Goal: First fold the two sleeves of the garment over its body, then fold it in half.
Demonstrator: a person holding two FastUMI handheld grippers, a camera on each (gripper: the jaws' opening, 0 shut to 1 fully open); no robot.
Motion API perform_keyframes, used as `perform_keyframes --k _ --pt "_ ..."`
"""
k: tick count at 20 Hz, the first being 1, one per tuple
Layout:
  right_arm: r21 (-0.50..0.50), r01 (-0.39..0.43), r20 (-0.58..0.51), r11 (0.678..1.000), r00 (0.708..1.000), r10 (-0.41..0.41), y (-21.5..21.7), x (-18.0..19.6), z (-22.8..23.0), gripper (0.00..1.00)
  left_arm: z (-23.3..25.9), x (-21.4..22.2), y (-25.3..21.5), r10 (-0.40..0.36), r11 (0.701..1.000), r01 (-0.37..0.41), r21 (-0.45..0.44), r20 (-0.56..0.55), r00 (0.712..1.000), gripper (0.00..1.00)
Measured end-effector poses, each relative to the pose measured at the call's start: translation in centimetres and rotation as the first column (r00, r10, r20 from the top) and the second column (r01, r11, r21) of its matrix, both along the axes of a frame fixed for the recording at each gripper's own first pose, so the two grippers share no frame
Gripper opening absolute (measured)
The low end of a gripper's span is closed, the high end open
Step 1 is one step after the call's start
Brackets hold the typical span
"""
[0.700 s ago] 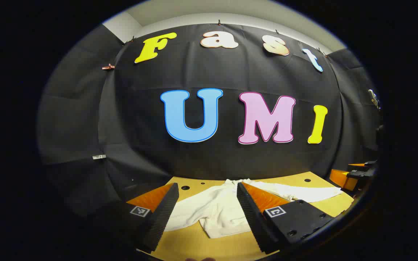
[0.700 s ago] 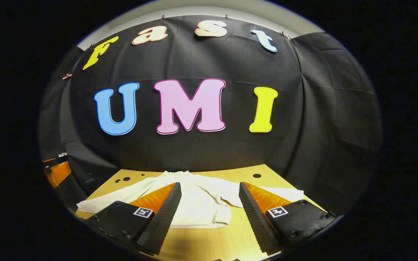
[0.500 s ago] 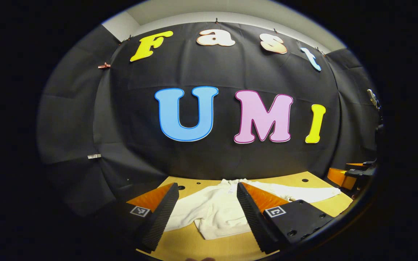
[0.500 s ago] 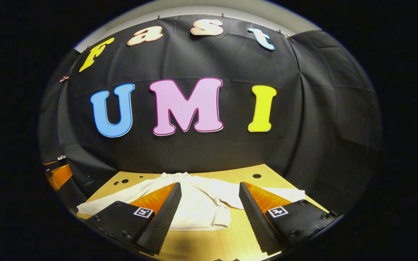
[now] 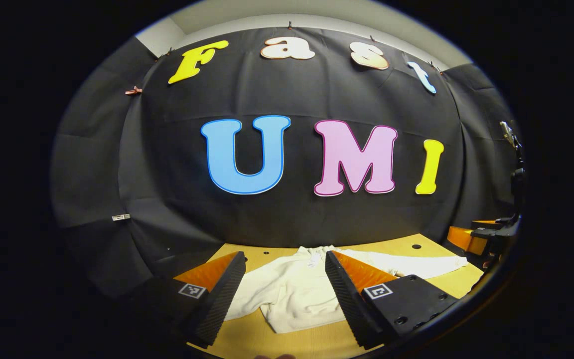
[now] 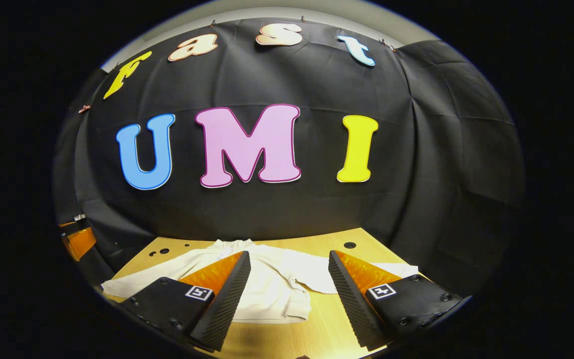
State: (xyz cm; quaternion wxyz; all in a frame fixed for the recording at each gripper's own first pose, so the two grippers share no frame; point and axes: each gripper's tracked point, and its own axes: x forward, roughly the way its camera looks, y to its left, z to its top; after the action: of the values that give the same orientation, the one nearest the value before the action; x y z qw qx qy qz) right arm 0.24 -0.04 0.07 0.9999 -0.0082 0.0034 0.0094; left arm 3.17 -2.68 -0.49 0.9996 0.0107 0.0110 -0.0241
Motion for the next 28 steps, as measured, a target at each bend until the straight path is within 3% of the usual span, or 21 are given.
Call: perform_keyframes --k 9,16,24,28 --pt "-0.002 -0.002 -0.031 1.0 1.0 0.001 -1.4 3.6 -0.9 0.96 -1.0 1.2 -0.5 -0.004 1.0 0.004 0.005 -0.034 0.999 0.99" --pt "-0.038 0.112 -0.096 0.993 0.989 -0.116 -8.1 8.1 -4.0 0.97 -2.3 2.6 -3.1 -0.065 0.997 0.068 0.033 -0.074 0.995 0.99" --pt "-0.019 0.281 -0.179 0.96 0.943 -0.279 -18.9 11.5 -8.0 0.98 -4.0 3.8 -5.4 -0.078 0.997 0.08 0.017 -0.121 0.99 0.99" --pt "0.002 0.355 -0.275 0.935 0.899 -0.34 -24.0 13.6 -11.2 0.98 -5.0 4.3 -5.9 -0.074 0.997 0.076 0.01 -0.154 0.985 0.99"
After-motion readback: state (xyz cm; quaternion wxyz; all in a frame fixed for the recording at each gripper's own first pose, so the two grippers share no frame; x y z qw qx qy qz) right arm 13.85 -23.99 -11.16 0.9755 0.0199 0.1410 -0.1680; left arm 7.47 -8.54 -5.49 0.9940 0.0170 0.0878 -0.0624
